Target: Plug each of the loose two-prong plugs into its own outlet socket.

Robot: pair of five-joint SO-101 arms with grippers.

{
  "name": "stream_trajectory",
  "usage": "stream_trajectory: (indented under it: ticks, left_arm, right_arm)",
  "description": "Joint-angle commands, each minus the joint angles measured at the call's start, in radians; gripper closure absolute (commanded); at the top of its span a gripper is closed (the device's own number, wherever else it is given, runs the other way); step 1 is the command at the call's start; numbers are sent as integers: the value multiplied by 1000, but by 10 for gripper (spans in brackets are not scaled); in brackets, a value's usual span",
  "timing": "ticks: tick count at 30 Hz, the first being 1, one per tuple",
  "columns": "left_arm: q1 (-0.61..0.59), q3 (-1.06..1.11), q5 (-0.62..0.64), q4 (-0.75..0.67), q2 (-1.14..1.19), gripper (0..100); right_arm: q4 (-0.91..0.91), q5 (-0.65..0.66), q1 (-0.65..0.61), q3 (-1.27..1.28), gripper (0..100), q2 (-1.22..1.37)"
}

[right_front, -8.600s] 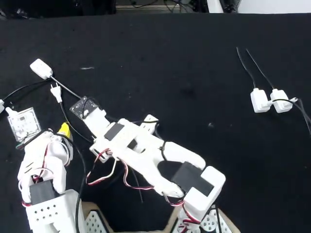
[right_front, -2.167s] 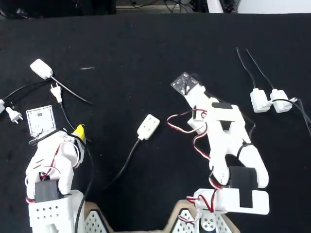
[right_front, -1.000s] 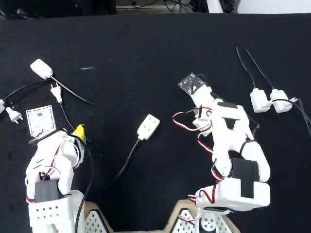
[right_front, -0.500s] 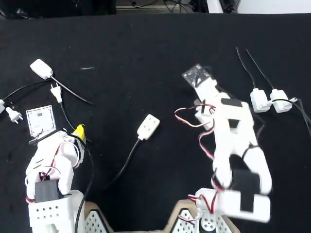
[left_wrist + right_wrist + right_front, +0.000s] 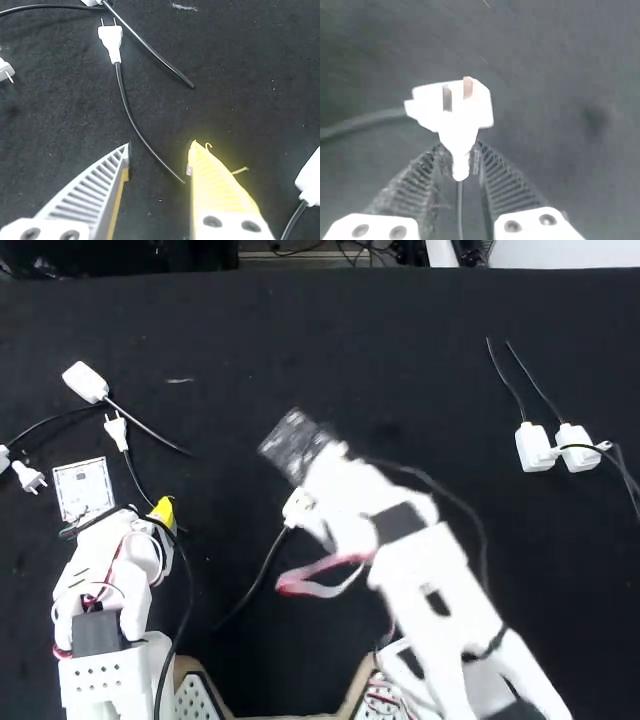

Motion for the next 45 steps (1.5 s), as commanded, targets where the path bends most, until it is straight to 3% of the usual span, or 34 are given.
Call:
stream_trajectory:
  ticks: [1,5,10,19,23,28,37,45]
  left_arm:
    - [-2,-22,94,-8,-11,805]
    - [-1,-22,127,-28,-11,805]
    - [-1,-31,150,-29,-12,805]
    - [36,-62,149,-17,-12,805]
    - [128,-79,137,2,-12,805]
    - [196,-38,34,-11,-12,805]
    - [196,-5,31,-57,-11,805]
    - [194,4,31,-58,-11,805]
  right_arm:
    - [-114,-115,-233,54,988,-130]
    - [-269,-173,-351,127,988,-110]
    - [-460,-249,-404,174,988,-50]
    - [-591,-275,-445,231,988,38]
    - [-594,-276,-468,225,988,56]
    - [-586,-276,-486,229,988,8]
    - [-434,-278,-488,255,988,-222]
    - [-416,-275,-531,334,988,-387]
